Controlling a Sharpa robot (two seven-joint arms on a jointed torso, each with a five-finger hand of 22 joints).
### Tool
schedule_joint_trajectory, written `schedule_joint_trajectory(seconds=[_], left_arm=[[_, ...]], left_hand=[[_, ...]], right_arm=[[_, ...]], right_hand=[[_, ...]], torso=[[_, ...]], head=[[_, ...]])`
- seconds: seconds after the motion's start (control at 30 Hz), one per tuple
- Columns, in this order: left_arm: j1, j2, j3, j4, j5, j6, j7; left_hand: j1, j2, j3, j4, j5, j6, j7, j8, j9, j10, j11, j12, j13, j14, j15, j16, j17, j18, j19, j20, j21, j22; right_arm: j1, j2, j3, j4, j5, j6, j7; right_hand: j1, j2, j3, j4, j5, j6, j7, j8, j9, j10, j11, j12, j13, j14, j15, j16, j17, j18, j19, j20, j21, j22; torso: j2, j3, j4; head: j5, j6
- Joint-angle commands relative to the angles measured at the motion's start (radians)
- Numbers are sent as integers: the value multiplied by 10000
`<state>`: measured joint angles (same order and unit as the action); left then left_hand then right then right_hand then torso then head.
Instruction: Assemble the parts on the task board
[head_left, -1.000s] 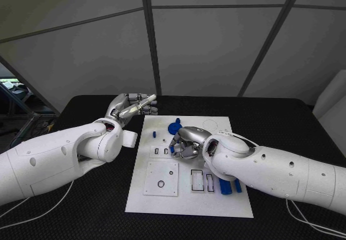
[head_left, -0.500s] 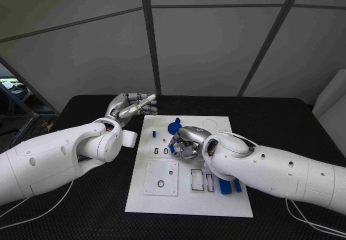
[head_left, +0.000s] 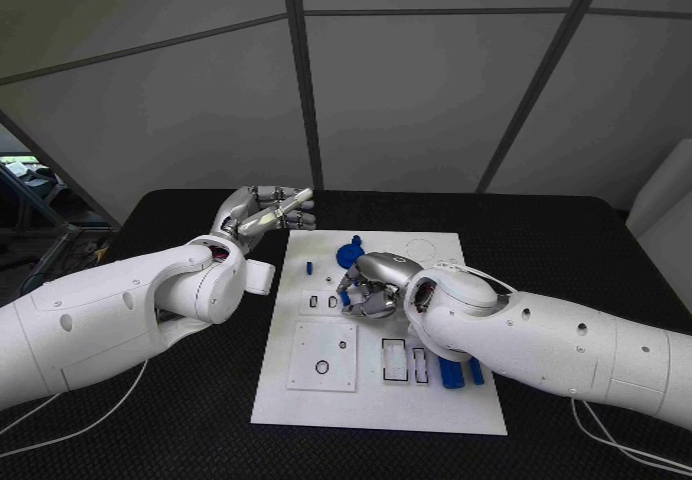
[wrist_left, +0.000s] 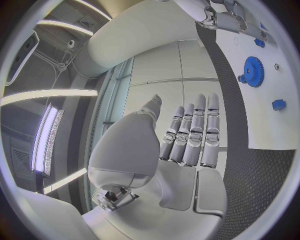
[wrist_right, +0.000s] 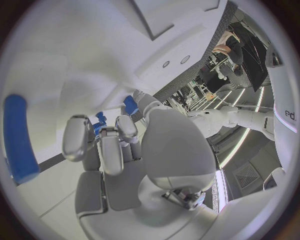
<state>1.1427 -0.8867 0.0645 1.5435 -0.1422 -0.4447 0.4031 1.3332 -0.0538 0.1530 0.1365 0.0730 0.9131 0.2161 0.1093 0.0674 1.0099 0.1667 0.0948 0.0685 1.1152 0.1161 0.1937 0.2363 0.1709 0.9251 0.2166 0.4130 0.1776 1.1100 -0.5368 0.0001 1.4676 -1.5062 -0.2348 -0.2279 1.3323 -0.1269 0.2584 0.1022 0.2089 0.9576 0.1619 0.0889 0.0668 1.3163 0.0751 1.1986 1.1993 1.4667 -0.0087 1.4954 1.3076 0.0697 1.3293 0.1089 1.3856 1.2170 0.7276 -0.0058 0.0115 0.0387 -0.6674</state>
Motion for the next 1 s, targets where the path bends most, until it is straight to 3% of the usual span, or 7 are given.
schedule_joint_trajectory(seconds=[0.03, 0.4, 0.63, 0.77, 0.87, 0.93, 1.0], left_arm=[[11, -2, 6, 6, -4, 120, 22], [9, -13, 6, -28, -245, 144, -249], [6, -26, 6, -72, -661, 19, -699], [8, -110, 10, 6, -1531, 410, -2413], [39, -229, 16, 82, -2564, 1016, -4082], [85, -261, 19, 72, -3118, 1527, -4944], [147, -263, 22, 39, -3781, 2163, -5762]], left_hand=[[9, 110, -75, -1, -49, -2, 74, -55, -8, -45, 43, -30, 0, -46, -12, -39, 12, 95, -16, 25, 41, 9], [7, 183, -218, -52, -48, 258, -82, -21, 16, 492, -137, 154, 102, 486, -194, 70, 270, 132, 203, -102, 307, 120], [-20, 205, -325, -56, -51, 825, -217, 155, 74, 1269, -360, 410, 277, 1225, -440, 429, 660, 138, 619, -318, 732, 325], [-283, 168, -507, 126, -43, 865, -287, 155, 61, 1629, -490, 660, 510, 1969, -648, 1312, 1309, 99, 1143, -544, 1345, 661], [-819, 240, -772, 532, -48, 924, -501, 444, 148, 2084, -753, 1549, 1116, 2506, -916, 3204, 2625, 87, 1658, -818, 2371, 1296], [-904, 282, -866, 634, -32, 950, -651, 705, 255, 2128, -887, 2234, 1643, 2676, -1029, 5354, 4514, 101, 1805, -1008, 3045, 1747], [-780, 294, -967, 572, -51, 1213, -841, 1314, 573, 2108, -1119, 3337, 2495, 3012, -1217, 8173, 7142, 67, 2034, -1219, 4223, 2812]], right_arm=[[-28, -8, -33, -28, -34, -187, -45], [-29, -355, -28, 388, 417, -1725, 1308], [-20, -891, -15, 975, 923, -2188, 2262], [10, -1358, 273, 1355, 1559, -1983, 3378], [266, -1836, 600, 1542, 2480, -1761, 4041], [449, -2086, 692, 1584, 2839, -1708, 4090], [650, -2381, 795, 1571, 3039, -1671, 4077]], right_hand=[[-128, -27, -117, 30, -28, -138, 3, -66, 10, -94, -13, -42, -21, 693, 87, -52, 1098, 87, -46, 11, -51, -22], [-155, -365, -1115, 321, 630, -695, 121, -135, 15, -138, 104, 38, 11, 774, 193, 143, 1480, 77, -12, 106, -45, 26], [108, -311, -1754, 545, 728, -769, 141, -60, 32, -159, 133, 75, 14, 781, 221, 168, 1539, 85, -45, 143, -68, 4], [566, -27, -1625, 406, 774, -566, 82, 91, 74, -390, 72, -209, -259, 608, 179, -198, 926, 241, -562, 119, -490, -697], [818, 89, -1563, 258, 805, -290, 11, 267, 102, -647, -1, -579, -611, 383, 114, -694, 218, 450, -1314, 62, -1161, -1715], [988, 184, -1445, 174, 871, -238, -13, 299, 94, -1245, -35, -1460, -1431, 55, 75, -1409, -788, 635, -1976, 31, -1772, -2624], [1040, 203, -1266, 144, 925, -372, -13, 214, 37, -1700, -66, -2900, -2799, -176, 32, -2275, -1752, 757, -2406, -27, -2398, -3382]], torso=[[0, 4, -3], [-13, 14, -6], [-36, 9, -10], [-55, 9, 0], [-108, 65, -15], [-141, 73, -8], [-187, 79, -20]], head=[[0, -2], [20, 31], [30, 99], [26, 200], [11, 247], [-7, 243], [-8, 199]])
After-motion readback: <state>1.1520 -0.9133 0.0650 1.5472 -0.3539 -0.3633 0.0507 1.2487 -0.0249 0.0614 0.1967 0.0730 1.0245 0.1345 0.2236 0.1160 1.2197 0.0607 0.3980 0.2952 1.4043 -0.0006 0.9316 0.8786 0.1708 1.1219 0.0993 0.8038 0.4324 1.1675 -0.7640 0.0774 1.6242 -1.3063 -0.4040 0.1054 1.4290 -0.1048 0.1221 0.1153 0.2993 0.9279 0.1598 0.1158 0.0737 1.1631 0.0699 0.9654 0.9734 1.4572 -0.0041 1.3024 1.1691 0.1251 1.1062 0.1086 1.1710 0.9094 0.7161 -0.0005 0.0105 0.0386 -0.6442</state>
